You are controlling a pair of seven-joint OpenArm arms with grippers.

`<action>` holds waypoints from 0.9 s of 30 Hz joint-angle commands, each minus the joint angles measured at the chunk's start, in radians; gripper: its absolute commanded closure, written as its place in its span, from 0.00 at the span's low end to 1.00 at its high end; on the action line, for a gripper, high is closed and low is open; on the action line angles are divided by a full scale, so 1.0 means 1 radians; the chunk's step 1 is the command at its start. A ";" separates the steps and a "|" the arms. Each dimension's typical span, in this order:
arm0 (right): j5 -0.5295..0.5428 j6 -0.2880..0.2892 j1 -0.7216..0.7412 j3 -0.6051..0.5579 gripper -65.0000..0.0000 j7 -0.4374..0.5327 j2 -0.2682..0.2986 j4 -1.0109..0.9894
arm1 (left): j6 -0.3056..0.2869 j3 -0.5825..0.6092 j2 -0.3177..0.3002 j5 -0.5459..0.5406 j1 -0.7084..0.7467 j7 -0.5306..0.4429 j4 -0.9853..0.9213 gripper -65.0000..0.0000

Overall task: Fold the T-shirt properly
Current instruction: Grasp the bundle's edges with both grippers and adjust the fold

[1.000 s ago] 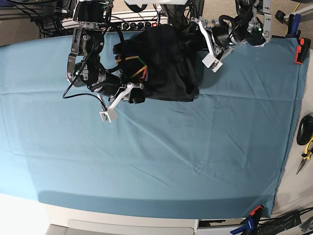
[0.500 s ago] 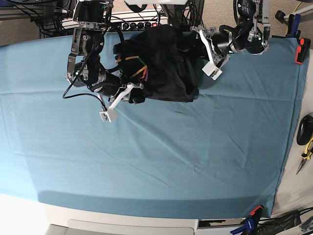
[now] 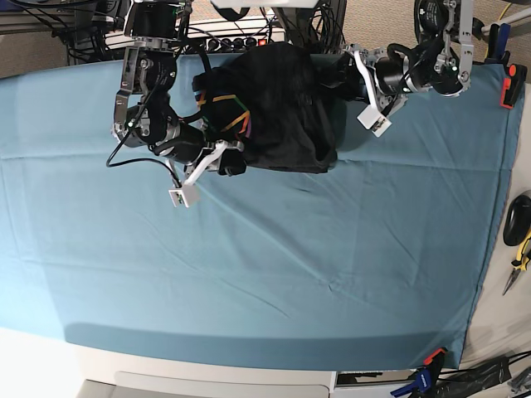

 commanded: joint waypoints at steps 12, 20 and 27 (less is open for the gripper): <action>0.024 0.010 0.016 -0.002 0.82 0.026 0.000 0.016 | 0.032 -0.099 -0.024 0.049 0.037 0.073 -0.008 0.50; 0.024 0.011 0.016 -0.002 0.82 0.026 0.000 0.016 | 0.022 -0.099 0.064 -0.008 0.040 0.085 -0.008 0.50; 0.024 0.011 0.016 -0.002 0.82 0.029 0.000 0.016 | 0.000 -0.048 0.069 -0.047 0.054 0.096 -0.008 0.50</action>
